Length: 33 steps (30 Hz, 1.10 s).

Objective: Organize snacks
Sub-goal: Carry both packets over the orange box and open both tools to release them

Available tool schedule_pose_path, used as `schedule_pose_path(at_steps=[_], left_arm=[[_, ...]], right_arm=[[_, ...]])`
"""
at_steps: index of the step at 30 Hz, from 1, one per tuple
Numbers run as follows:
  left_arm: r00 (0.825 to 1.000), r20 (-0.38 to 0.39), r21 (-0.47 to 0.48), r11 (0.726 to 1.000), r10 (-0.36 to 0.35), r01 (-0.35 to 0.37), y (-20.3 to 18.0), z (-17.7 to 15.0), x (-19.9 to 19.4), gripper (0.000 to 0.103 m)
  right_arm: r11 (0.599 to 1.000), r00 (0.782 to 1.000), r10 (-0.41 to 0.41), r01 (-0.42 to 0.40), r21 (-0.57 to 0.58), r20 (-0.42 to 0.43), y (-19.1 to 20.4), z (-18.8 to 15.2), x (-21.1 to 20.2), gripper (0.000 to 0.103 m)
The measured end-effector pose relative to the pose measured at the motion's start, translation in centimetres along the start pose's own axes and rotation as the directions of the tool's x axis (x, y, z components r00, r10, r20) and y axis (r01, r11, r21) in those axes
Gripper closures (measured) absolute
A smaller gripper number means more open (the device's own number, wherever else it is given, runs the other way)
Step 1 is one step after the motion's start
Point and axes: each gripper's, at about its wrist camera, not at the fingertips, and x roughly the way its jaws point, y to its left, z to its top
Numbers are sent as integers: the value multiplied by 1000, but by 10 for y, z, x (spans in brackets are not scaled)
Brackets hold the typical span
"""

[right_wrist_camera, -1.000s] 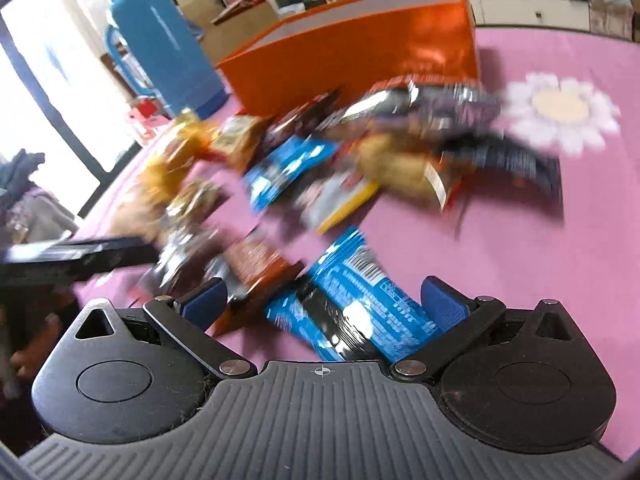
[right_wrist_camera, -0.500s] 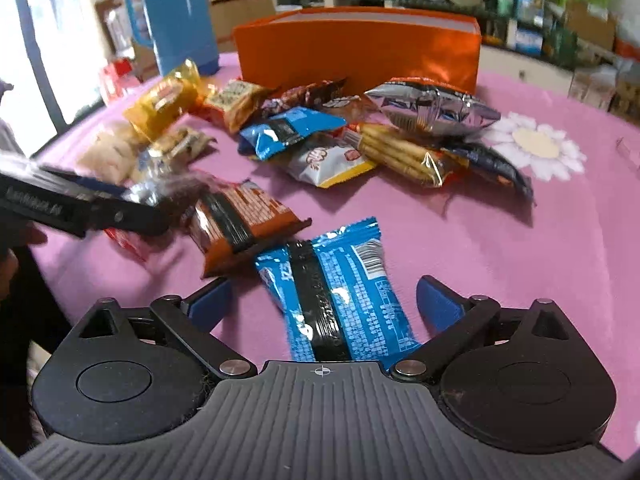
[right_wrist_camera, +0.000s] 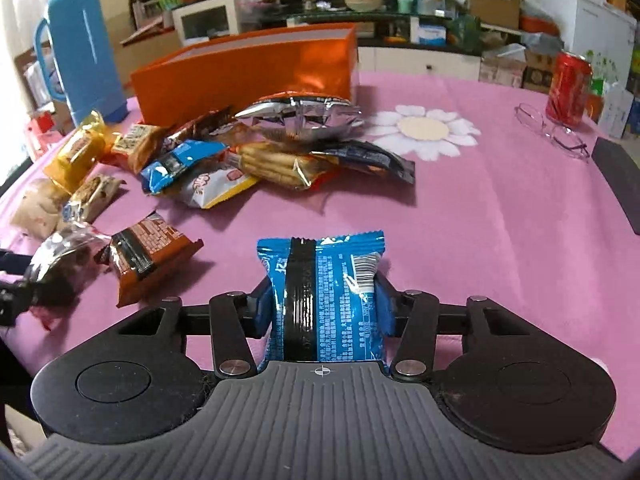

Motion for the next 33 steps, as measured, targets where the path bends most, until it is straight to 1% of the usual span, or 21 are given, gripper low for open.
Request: schedule_pose_path(at_steps=[1, 2, 7, 11, 16, 17, 18, 19, 20, 23, 25, 28, 30, 33], left_arm=[[1000, -2, -1, 1000, 13, -13, -1, 0, 0, 25], [1000, -1, -2, 1000, 11, -11, 0, -1, 0, 25], [1000, 6, -3, 1000, 13, -13, -4, 0, 2, 24], [1000, 14, -7, 1000, 17, -17, -5, 0, 2, 24], [1000, 24, -14, 1000, 20, -19, -5, -1, 2, 24], [999, 26, -15, 1000, 20, -19, -5, -2, 2, 26], [999, 32, -20, 1000, 11, -11, -4, -2, 1, 41], [999, 40, -28, 1000, -4, 5, -3, -3, -1, 46], [999, 31, -29, 1000, -8, 9, -2, -2, -3, 46], [1000, 24, -46, 999, -13, 14, 1, -3, -9, 47], [999, 34, -64, 998, -20, 22, 4, -3, -15, 47], [997, 64, -94, 994, -49, 55, 10, 5, -28, 47], [993, 99, -111, 991, -69, 80, 15, 16, -36, 47], [984, 142, -137, 983, -105, 125, 25, 42, -40, 47]], right_arm=[[1000, 1000, 11, -11, -4, -2, 1, 0, 0, 56], [1000, 1000, 26, -26, -1, -6, 1, 0, 2, 47], [1000, 1000, 23, -23, 21, -8, -1, 0, 3, 46], [1000, 1000, 0, 0, -14, -9, 4, -2, 4, 46], [999, 999, -35, 35, -27, -14, 7, -4, 2, 48], [999, 999, -39, 39, -27, -13, 7, -4, 1, 50], [998, 999, -48, 48, -32, -12, 8, -5, 1, 56], [997, 998, -63, 62, -41, -8, 10, -6, 0, 65], [998, 998, -56, 56, -42, -1, 10, -6, -2, 73], [999, 999, -37, 37, -19, -5, 10, -10, -8, 73], [1000, 1000, 6, -6, 25, 0, 10, -13, -16, 73], [995, 998, 63, -65, 81, 26, 12, -14, -31, 73], [990, 993, 101, -105, 95, 54, 14, -6, -41, 73], [985, 984, 137, -148, 88, 117, 17, 18, -52, 73]])
